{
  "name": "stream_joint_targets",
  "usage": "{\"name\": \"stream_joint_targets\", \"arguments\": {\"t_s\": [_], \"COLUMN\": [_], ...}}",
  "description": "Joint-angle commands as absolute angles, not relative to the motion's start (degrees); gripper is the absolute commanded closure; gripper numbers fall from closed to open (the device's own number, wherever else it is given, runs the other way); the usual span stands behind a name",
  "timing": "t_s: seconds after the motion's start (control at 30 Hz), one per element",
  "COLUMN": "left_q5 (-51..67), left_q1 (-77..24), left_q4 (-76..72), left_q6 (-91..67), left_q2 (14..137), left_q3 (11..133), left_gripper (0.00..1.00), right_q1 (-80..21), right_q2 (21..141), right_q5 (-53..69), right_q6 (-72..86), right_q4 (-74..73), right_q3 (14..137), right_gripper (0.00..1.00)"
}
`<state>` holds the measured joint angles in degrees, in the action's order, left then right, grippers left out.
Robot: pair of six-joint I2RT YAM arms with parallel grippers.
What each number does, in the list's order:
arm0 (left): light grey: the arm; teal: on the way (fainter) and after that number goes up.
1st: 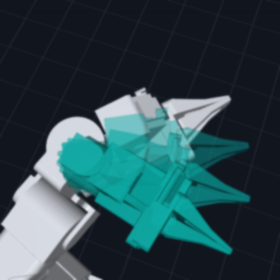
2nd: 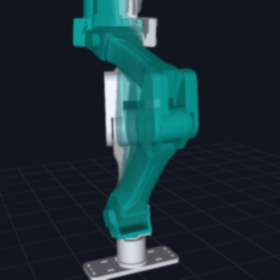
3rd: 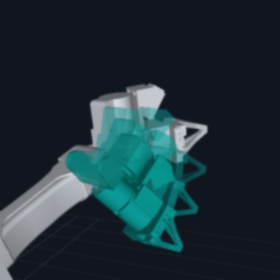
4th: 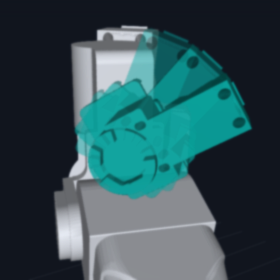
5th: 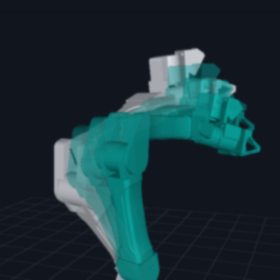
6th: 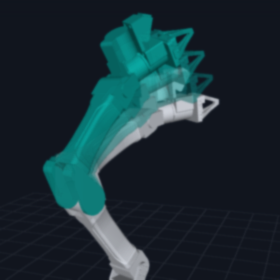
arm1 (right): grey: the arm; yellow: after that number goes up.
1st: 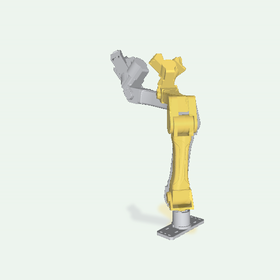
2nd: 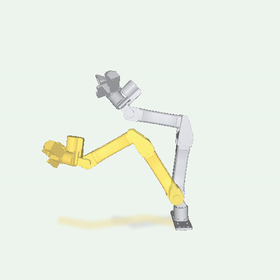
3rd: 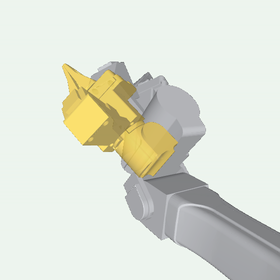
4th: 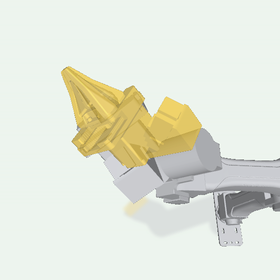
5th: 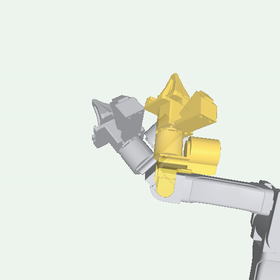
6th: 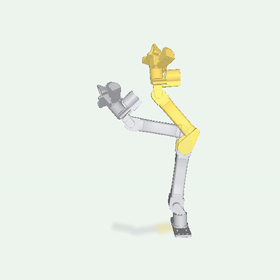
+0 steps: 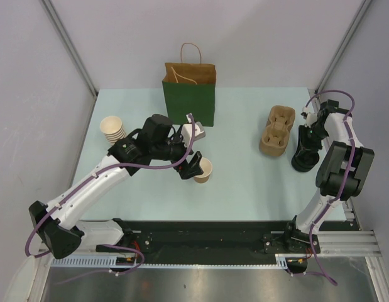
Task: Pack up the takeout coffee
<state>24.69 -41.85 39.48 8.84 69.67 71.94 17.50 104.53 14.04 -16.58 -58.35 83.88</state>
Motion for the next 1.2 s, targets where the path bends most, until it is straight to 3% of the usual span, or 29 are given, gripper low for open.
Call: {"name": "stream_joint_targets", "arguments": {"t_s": [0.0, 0.2, 0.33, 1.17], "left_q5": [26.5, 26.6, 26.8, 27.1], "left_q1": [-41.5, -41.5, -41.5, -41.5], "left_q4": [37.4, 37.4, 37.5, 37.7], "left_q6": [7.8, 7.6, 7.6, 7.3], "left_q2": [69.8, 70.0, 70.0, 72.0], "left_q3": [72.1, 72.2, 72.4, 73.6], "left_gripper": [0.09, 0.09, 0.09, 0.09], "right_q1": [17.8, 17.9, 18.4, 18.2], "right_q2": [104.6, 103.5, 102.6, 99.0], "right_q5": [14.4, 14.6, 14.7, 12.2], "right_q6": [-16.3, -16.6, -17.0, -18.6], "right_q4": [-57.4, -58.2, -58.9, -60.1], "right_q3": [83.8, 83.8, 83.8, 83.9], "right_gripper": [0.74, 0.82, 1.00, 1.00]}}
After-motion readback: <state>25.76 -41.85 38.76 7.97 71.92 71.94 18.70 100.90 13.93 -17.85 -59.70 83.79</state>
